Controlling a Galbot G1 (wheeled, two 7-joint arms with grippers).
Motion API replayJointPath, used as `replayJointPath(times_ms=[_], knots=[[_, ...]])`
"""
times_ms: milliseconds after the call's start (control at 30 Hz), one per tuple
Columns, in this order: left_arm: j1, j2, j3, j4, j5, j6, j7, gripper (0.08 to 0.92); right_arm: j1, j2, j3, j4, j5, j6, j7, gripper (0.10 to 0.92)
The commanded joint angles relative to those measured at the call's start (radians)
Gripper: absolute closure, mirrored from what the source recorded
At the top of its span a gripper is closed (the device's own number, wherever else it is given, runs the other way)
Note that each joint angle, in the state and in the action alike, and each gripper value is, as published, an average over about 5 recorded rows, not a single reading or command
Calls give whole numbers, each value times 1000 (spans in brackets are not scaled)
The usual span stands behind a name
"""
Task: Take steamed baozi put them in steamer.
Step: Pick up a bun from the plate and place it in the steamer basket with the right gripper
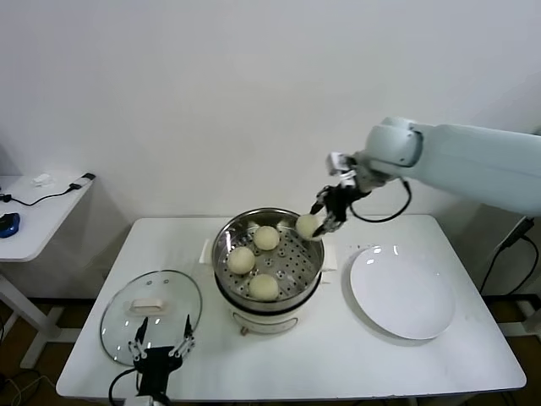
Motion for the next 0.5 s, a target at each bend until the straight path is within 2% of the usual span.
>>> replayJointPath(times_ms=[33, 500], knots=[[1, 4, -19, 5, -7, -2, -1, 177, -124, 137, -39, -32, 42, -76, 81, 474], [-19, 5, -32, 17, -22, 10, 6, 177, -213, 162, -32, -134, -71, -59, 64, 474]])
